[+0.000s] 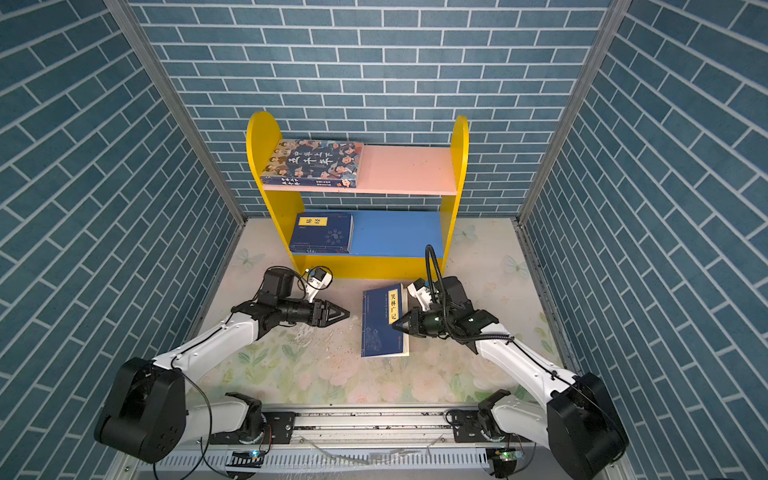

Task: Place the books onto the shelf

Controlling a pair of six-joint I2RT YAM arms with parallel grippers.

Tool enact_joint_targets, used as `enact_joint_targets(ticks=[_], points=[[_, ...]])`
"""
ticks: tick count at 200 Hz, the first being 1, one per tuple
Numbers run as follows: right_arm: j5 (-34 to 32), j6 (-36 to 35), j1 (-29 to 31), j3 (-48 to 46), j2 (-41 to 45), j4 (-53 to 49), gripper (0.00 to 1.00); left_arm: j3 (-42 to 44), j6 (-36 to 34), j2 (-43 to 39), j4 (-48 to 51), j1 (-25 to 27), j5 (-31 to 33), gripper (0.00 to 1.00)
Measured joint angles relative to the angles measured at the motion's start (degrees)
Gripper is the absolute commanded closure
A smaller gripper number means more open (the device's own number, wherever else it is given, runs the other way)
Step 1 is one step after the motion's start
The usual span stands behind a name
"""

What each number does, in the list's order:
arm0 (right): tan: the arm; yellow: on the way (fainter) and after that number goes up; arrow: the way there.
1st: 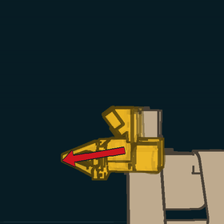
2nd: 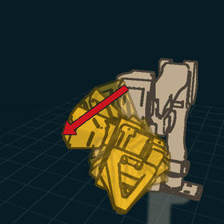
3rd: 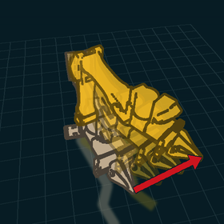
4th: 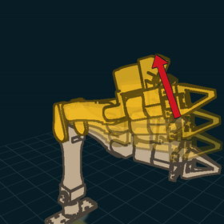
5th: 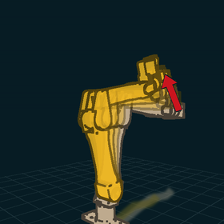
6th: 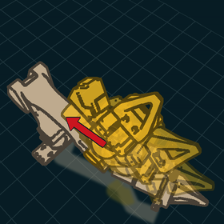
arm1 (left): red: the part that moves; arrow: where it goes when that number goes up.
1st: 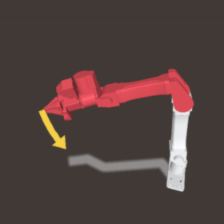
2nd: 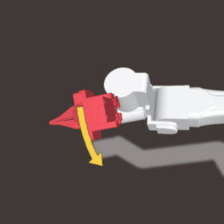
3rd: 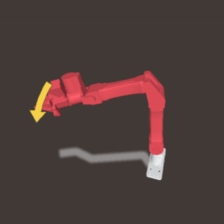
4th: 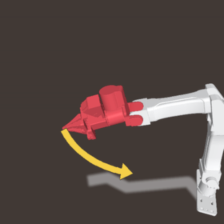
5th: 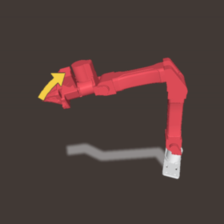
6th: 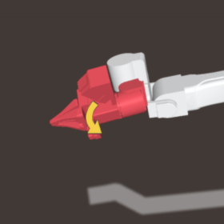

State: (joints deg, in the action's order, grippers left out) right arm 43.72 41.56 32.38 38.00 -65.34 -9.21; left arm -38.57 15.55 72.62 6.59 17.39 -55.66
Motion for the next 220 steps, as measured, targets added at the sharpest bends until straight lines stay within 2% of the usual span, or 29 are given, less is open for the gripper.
enact_joint_targets(ticks=[83,100,127,169,220], points=[[2.8,-1.5,-1.0,2.9,2.1,-1.9,1.0,-1.4,1.1,-0.7,-0.3,-2.7,-3.7,0.25],[4.0,-1.4,-1.0,2.9,2.5,-1.1,1.0,-1.0,2.9,-0.6,-2.4,-2.7,-5.2,0.24],[6.6,-0.9,-1.0,2.9,2.6,2.3,1.0,-0.3,9.6,2.1,-9.2,-2.3,-8.8,0.25],[10.5,0.2,-1.0,4.3,0.1,6.9,1.0,-0.3,16.7,5.1,-15.5,0.2,-12.2,0.33],[13.6,0.2,-0.9,5.2,-3.8,8.8,1.0,-0.4,20.2,4.7,-18.4,0.4,-13.9,0.43]])
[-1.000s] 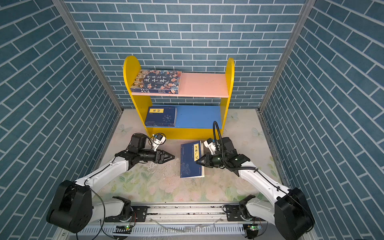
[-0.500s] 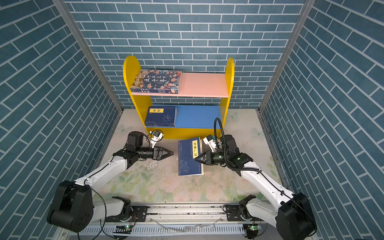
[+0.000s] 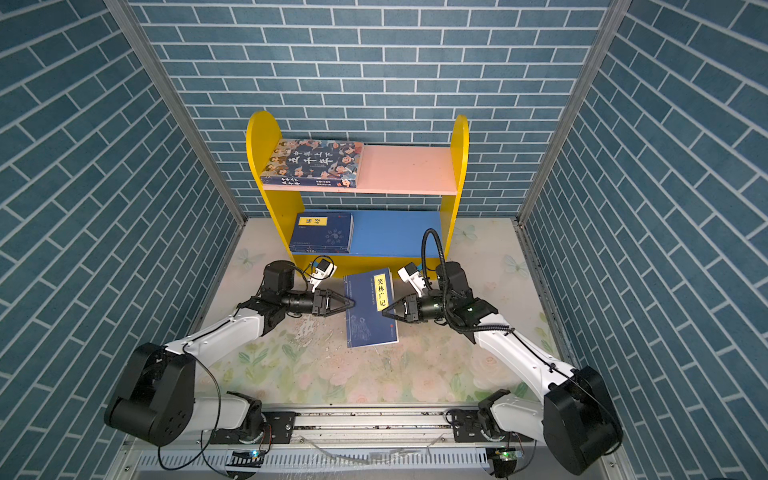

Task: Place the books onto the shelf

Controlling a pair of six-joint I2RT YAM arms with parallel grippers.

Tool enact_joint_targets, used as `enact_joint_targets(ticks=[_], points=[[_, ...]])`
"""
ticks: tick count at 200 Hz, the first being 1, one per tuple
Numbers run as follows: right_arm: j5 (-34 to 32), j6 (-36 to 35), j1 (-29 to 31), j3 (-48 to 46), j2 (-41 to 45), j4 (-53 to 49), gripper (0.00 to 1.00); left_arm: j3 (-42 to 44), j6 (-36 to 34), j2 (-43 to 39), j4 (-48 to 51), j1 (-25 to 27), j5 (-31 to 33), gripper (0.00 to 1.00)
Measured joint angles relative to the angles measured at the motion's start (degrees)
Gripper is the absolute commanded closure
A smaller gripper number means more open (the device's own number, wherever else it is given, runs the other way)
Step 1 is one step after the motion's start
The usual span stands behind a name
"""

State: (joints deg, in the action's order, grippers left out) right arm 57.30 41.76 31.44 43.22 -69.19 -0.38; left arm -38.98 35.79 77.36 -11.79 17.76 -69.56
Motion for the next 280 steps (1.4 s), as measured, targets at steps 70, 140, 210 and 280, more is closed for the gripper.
enact_joint_targets(ticks=[70,140,210,280], points=[[3.3,-0.1,0.5,0.4,-4.5,0.8,1.0,-2.7,5.9,0.4,-2.6,0.0,-0.6,0.75],[0.4,-1.9,0.6,1.9,-5.1,-0.8,0.38,-3.8,2.1,-0.1,2.3,0.0,1.0,1.0],[-11.7,1.7,-0.8,-2.7,9.5,0.6,0.2,-13.5,-11.2,-1.8,18.6,-0.9,3.9,1.0],[-18.5,15.6,-0.2,-15.2,13.8,19.1,0.14,-15.7,-3.6,-4.1,16.7,-7.1,10.5,1.0]])
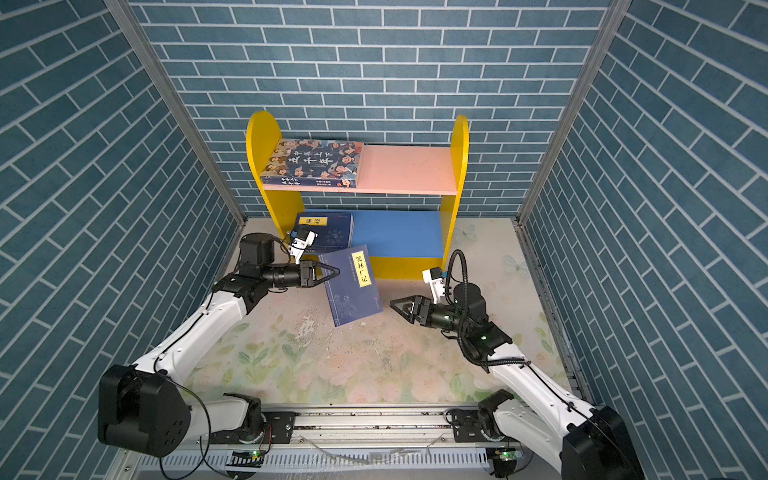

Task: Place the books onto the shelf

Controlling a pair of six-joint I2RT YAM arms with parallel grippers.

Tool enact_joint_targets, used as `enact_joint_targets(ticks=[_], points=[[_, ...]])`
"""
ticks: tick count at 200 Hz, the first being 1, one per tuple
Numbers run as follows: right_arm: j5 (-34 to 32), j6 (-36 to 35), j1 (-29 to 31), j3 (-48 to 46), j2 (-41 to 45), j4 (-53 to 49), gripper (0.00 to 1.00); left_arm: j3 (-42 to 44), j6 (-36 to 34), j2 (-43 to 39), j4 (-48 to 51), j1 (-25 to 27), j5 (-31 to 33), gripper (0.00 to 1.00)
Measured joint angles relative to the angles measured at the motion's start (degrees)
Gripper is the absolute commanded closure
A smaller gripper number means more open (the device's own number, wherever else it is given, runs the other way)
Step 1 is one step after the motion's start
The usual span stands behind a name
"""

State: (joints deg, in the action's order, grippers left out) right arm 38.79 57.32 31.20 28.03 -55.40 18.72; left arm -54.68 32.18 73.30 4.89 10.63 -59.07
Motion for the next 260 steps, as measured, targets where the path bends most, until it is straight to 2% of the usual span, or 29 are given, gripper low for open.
enact_joint_targets(ticks=[49,98,207,239,260], points=[[-3.5,7.0,4.4,-1.1,-5.4,16.7,0.14,5.9,20.5,-0.4,-19.2,-3.8,4.1,1.0],[-7.2,10.3,10.5,-1.4,-15.6,29.4,0.14,8.3,31.3,-0.4,-31.5,-4.2,5.3,1.0],[-9.7,16.0,12.3,5.9,-33.2,50.6,0.17,11.7,37.0,-0.9,-40.5,-4.3,6.2,1.0],[-10.0,17.5,12.3,7.5,-36.6,54.6,0.24,12.3,37.7,-1.4,-41.7,-4.3,6.5,1.0],[-10.1,18.3,12.3,9.2,-38.4,56.4,0.32,12.9,37.7,-1.4,-42.4,-4.3,6.8,1.0]])
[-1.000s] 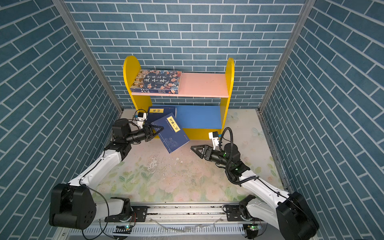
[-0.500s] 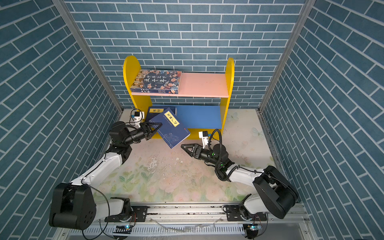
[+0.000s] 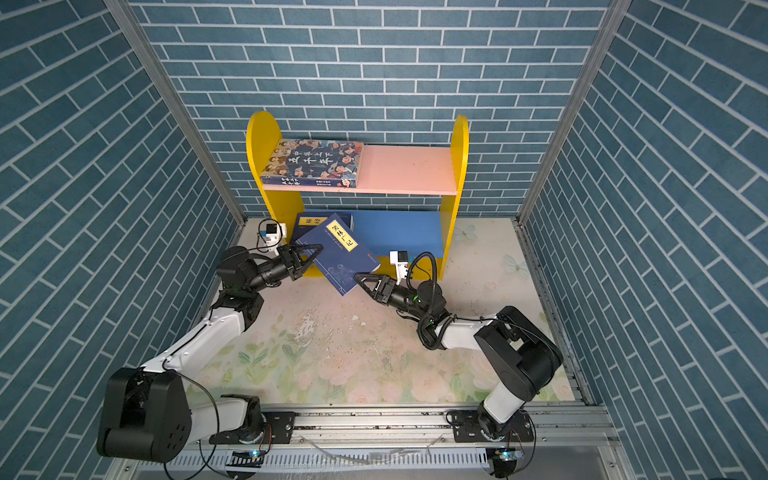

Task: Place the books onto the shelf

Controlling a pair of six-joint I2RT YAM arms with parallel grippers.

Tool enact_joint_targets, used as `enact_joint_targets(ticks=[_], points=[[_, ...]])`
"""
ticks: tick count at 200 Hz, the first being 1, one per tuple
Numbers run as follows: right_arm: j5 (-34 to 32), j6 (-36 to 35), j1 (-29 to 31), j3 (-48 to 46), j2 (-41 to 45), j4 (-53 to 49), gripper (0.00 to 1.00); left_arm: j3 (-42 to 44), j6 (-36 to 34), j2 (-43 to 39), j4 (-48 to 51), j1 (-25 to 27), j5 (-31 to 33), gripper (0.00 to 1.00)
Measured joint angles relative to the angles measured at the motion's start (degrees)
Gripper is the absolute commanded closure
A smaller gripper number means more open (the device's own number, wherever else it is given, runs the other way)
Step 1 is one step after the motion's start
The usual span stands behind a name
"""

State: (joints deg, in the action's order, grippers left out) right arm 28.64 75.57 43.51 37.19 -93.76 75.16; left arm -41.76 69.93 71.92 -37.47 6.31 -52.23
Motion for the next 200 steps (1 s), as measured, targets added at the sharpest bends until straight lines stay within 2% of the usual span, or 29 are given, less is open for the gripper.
enact_joint_targets(ticks=[37,79,90,99,114,132,148,200], points=[[-0.3,1.0,0.0,2.0,-1.5,1.3,0.5,1.3,0.1,0.0,-0.1,0.0,0.8,0.98],[-0.5,1.4,0.0,2.7,-2.8,1.5,0.83,1.4,0.0,-0.5,-0.2,0.4,1.2,0.94],[-0.3,2.0,0.0,3.0,-3.1,1.6,0.87,1.9,-0.3,-1.0,-0.2,0.4,1.5,0.92],[-0.1,2.1,0.0,3.2,-3.3,1.6,0.92,2.4,-0.6,-1.3,-0.1,0.3,1.9,0.87],[0.3,2.3,0.0,3.5,-3.5,1.5,0.99,2.7,-1.5,-1.6,0.2,0.2,2.2,0.71],[1.1,2.2,-0.6,3.8,-3.5,1.4,1.0,2.9,-4.5,-2.3,1.8,0.5,1.2,0.52],[2.9,2.2,-1.4,3.8,-3.5,1.0,1.0,2.8,-7.3,-3.3,4.9,0.4,0.3,0.41],[13.8,1.9,-7.7,3.2,0.9,-6.5,1.0,-0.6,-19.2,-4.8,18.5,-1.4,-4.2,0.31]])
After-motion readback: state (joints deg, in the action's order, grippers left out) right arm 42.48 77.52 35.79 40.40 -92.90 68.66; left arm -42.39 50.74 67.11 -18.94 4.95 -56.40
